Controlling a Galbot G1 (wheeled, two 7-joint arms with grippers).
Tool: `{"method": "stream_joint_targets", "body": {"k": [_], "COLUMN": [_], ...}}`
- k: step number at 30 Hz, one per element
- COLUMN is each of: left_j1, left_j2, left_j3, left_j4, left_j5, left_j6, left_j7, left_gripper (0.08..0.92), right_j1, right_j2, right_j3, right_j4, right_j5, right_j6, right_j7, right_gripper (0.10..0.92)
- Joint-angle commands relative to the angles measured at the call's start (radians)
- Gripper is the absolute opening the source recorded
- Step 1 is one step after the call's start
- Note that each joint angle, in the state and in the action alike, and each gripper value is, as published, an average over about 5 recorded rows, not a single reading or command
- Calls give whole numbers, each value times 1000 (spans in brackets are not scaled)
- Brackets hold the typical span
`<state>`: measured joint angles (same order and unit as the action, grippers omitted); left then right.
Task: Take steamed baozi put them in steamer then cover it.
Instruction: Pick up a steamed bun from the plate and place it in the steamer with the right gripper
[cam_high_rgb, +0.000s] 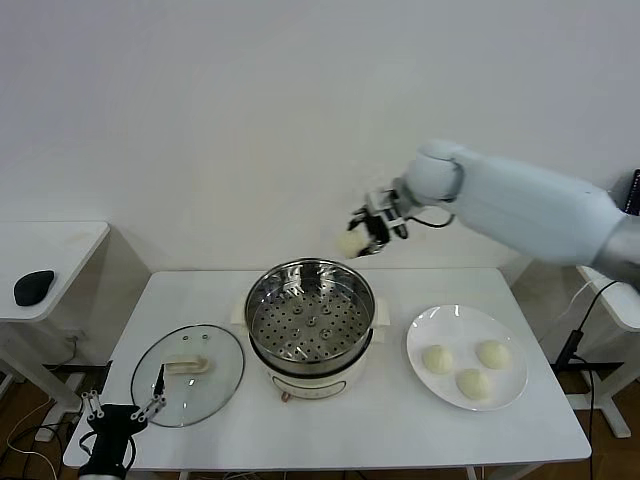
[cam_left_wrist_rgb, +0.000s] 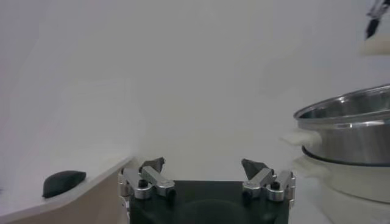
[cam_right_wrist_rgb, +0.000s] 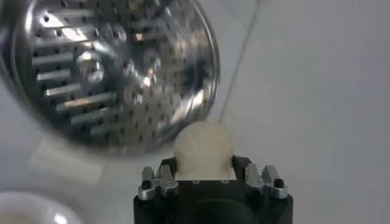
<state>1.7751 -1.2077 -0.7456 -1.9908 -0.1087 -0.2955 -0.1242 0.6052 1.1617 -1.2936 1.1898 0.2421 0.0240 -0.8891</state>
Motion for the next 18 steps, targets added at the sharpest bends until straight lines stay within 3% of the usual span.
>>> {"method": "stream_joint_targets", "body": {"k": [1, 6, 18], "left_j1": [6, 12, 15], "left_j2": [-5, -8, -19], "left_j3": [-11, -23, -33], "left_j4": [-9, -6, -3], "left_j5": [-2, -3, 0], "left_j6": [0, -2, -6], "left_j7": [-1, -1, -1], "left_gripper": [823, 823, 823], "right_j1": [-11, -42, -147], "right_j2": [177, 187, 240], "right_j3": [-77, -89, -52], "right_j4": [-97, -161, -285], "right_j5": [-159, -299, -452], "right_j6": [257, 376, 489], "right_j7": [7, 19, 86], "right_gripper": [577, 580, 585]}}
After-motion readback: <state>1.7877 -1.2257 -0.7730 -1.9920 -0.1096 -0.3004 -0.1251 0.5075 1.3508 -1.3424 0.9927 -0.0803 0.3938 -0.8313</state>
